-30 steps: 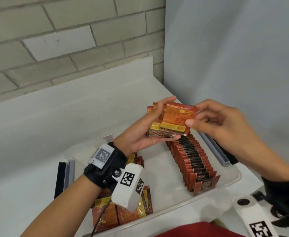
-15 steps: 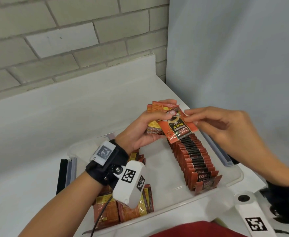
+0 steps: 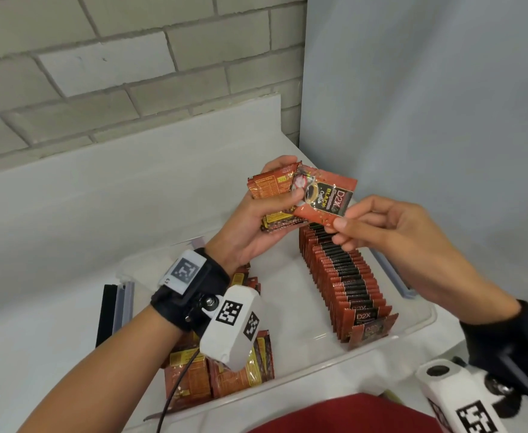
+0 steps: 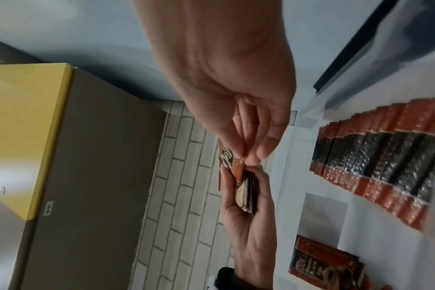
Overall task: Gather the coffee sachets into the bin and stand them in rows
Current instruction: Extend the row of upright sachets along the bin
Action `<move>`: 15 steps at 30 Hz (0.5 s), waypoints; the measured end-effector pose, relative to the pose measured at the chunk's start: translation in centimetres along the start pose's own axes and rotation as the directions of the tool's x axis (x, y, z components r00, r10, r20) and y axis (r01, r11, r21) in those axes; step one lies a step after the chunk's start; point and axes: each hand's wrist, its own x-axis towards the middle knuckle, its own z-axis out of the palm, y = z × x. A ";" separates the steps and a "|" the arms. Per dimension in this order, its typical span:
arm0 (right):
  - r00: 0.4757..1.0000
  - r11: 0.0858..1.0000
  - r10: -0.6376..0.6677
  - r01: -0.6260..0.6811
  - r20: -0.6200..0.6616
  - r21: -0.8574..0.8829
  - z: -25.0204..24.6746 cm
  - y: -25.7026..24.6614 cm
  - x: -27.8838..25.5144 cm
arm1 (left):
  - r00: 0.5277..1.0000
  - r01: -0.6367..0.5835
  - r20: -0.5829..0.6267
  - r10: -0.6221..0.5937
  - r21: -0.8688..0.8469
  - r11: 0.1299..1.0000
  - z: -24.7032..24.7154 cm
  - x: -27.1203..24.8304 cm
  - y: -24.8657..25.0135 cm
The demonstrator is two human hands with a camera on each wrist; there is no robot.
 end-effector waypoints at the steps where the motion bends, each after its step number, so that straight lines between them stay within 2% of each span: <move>1: 1.000 1.000 -0.004 0.004 0.004 -0.018 -0.2 0.0 0.0 | 1.000 0.010 0.002 -0.010 0.004 1.000 -0.1 0.0 0.0; 5: 0.997 0.978 -0.067 0.073 0.038 -0.195 -2.1 -0.7 -0.3 | 0.995 0.096 -0.012 -0.097 -0.057 0.994 -0.2 0.2 0.0; 7: 0.990 0.938 -0.099 0.128 0.105 -0.322 -3.5 -1.5 -0.8 | 0.992 0.122 -0.033 -0.124 -0.062 0.991 -0.5 0.4 0.2; 8: 0.980 0.898 -0.113 0.172 0.166 -0.405 -4.2 -1.9 -1.2 | 0.991 0.128 -0.045 -0.130 -0.047 0.991 -0.6 0.5 0.2; 10: 0.940 0.750 -0.132 0.303 0.315 -0.588 -5.5 -2.3 -1.9 | 0.988 0.141 -0.050 -0.143 -0.039 0.989 -0.8 0.6 0.2; 13: 0.896 0.531 0.009 0.372 0.444 -0.762 -6.7 -2.1 -2.6 | 0.984 0.159 -0.082 -0.161 -0.031 0.987 -0.9 0.6 0.2; 15: 0.875 0.452 0.066 0.403 0.480 -0.796 -6.7 -1.6 -2.9 | 0.979 0.170 -0.110 -0.170 -0.017 0.985 -0.9 0.6 0.2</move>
